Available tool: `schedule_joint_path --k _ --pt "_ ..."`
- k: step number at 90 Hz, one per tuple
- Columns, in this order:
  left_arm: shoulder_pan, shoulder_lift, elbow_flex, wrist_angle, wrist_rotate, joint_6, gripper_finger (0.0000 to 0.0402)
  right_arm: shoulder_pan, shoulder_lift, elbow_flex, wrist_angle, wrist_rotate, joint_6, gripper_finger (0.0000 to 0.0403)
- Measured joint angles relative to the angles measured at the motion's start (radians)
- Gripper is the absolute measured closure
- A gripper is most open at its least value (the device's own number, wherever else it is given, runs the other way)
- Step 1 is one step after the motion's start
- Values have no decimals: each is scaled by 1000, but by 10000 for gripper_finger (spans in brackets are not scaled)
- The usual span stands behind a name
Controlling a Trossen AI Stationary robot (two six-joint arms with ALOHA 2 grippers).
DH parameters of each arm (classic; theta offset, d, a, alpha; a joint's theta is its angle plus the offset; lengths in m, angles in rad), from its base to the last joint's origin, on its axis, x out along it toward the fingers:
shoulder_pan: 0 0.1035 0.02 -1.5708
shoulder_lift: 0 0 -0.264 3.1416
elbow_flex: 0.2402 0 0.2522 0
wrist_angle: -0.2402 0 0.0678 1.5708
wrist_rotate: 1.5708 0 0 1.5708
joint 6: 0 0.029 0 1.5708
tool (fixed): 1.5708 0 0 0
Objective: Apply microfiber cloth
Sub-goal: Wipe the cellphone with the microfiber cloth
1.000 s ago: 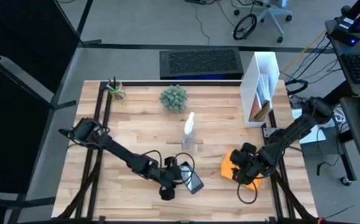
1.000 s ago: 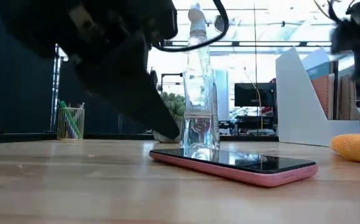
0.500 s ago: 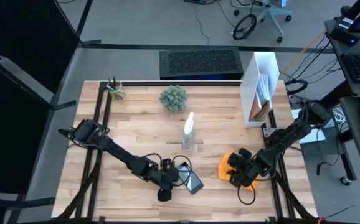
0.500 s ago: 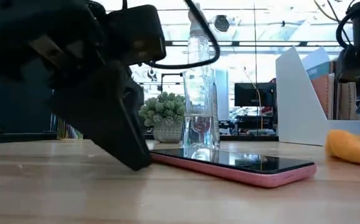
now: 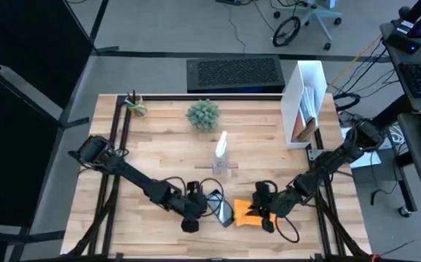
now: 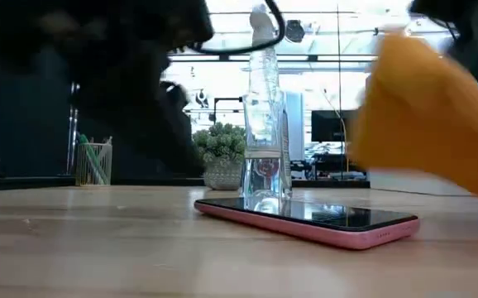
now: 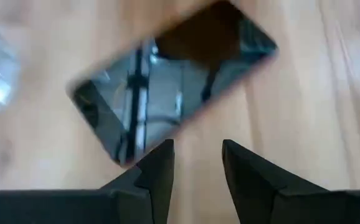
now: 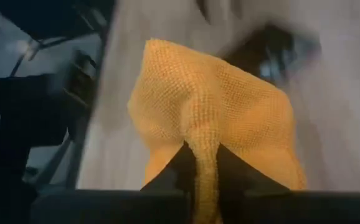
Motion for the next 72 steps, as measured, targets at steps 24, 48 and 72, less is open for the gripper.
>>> schedule_joint_path --k 24,48,72 --pt "82 68 -1 186 55 65 279 -81 219 221 -6 4 -355 398" --pt "110 168 4 225 65 35 279 -160 428 309 -7 -70 -434 398" --pt "112 200 6 230 74 34 279 -131 475 317 -66 -116 -283 398"
